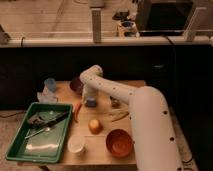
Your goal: Place sponge in tray
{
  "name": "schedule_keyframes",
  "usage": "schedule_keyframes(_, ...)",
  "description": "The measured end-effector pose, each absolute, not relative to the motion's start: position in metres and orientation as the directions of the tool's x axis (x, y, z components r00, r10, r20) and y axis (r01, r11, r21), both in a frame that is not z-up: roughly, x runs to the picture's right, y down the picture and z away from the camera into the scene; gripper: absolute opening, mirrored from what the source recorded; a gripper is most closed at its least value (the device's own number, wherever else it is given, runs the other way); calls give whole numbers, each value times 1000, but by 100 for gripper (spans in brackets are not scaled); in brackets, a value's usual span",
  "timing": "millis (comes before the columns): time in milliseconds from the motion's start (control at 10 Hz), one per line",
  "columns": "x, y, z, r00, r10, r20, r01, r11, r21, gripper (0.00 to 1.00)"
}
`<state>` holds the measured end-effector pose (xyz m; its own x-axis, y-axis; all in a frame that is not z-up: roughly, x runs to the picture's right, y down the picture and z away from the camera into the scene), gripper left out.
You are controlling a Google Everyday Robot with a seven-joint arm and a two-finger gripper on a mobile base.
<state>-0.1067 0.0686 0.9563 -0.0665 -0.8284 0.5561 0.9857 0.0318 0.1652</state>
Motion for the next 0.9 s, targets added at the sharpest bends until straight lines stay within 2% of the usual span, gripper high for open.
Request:
schedule_keyframes(200,-107,71,960,-63,-825,562,985,38,166,29)
schedule_keyframes(400,-104,66,957,-48,-829,557,986,48,157,6)
schedule_keyframes(600,-103,53,944,-35,-832,553,989,50,139,0)
schedule_keyframes(900,-105,25,904,-48,-839,542,990,32,137,0)
